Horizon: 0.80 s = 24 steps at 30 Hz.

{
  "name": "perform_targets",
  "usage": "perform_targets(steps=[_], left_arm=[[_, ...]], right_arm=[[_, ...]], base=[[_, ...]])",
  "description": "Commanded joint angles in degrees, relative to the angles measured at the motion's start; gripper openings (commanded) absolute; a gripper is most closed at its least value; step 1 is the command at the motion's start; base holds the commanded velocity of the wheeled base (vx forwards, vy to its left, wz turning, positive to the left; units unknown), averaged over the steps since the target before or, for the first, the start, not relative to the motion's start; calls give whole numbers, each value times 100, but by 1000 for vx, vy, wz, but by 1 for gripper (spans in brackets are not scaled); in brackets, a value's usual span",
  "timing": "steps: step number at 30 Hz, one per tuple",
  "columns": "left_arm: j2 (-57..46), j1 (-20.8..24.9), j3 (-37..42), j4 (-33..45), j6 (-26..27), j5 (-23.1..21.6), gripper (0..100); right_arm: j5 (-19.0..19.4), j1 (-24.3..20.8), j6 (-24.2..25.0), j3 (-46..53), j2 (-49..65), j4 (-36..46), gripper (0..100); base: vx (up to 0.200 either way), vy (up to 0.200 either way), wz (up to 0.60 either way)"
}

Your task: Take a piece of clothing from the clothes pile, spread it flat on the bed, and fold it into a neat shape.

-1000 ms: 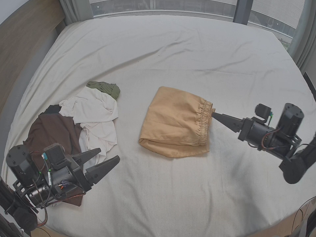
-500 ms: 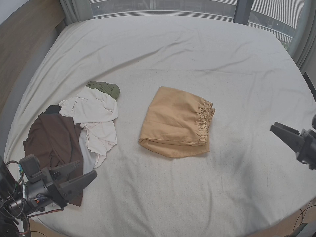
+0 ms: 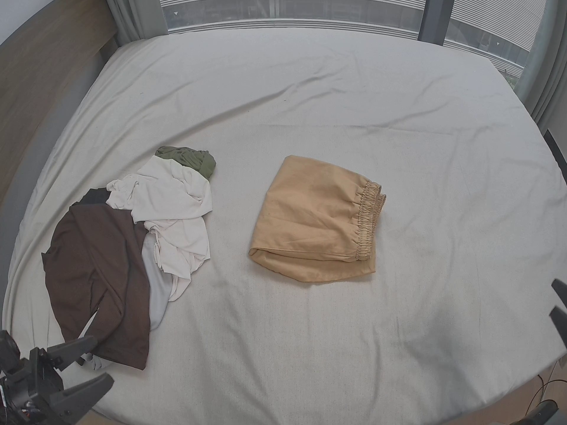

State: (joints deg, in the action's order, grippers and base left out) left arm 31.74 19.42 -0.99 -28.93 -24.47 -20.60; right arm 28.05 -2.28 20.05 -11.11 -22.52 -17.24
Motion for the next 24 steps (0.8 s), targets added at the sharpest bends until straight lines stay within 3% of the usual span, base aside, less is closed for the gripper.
perform_targets(steps=[1,13,16,19,21,23,24], left_arm=[[-1759,-369,11,942,12,-32,100],[-2296,-993,99,1047,21,-40,100],[-2665,-1441,99,1056,205,-58,100],[-2682,-1529,99,1065,390,-14,100],[-2726,-1678,90,1109,619,48,100],[-2937,-2065,99,1390,1058,21,100],[-2972,-2065,99,1451,1181,65,100]], right_arm=[[7,228,-19,197,1803,1012,100],[-45,237,-98,645,2225,1126,100],[-687,237,-511,882,2225,1126,100],[-968,237,-933,1040,2225,1117,100],[-1399,237,-1320,1111,2225,1284,100],[-2146,237,-1601,1111,2225,1425,100],[-2287,237,-1636,1111,2225,1434,100]], base=[[0,0,0],[0,0,0],[0,0,0],[0,0,0],[0,0,0],[0,0,0],[0,0,0]])
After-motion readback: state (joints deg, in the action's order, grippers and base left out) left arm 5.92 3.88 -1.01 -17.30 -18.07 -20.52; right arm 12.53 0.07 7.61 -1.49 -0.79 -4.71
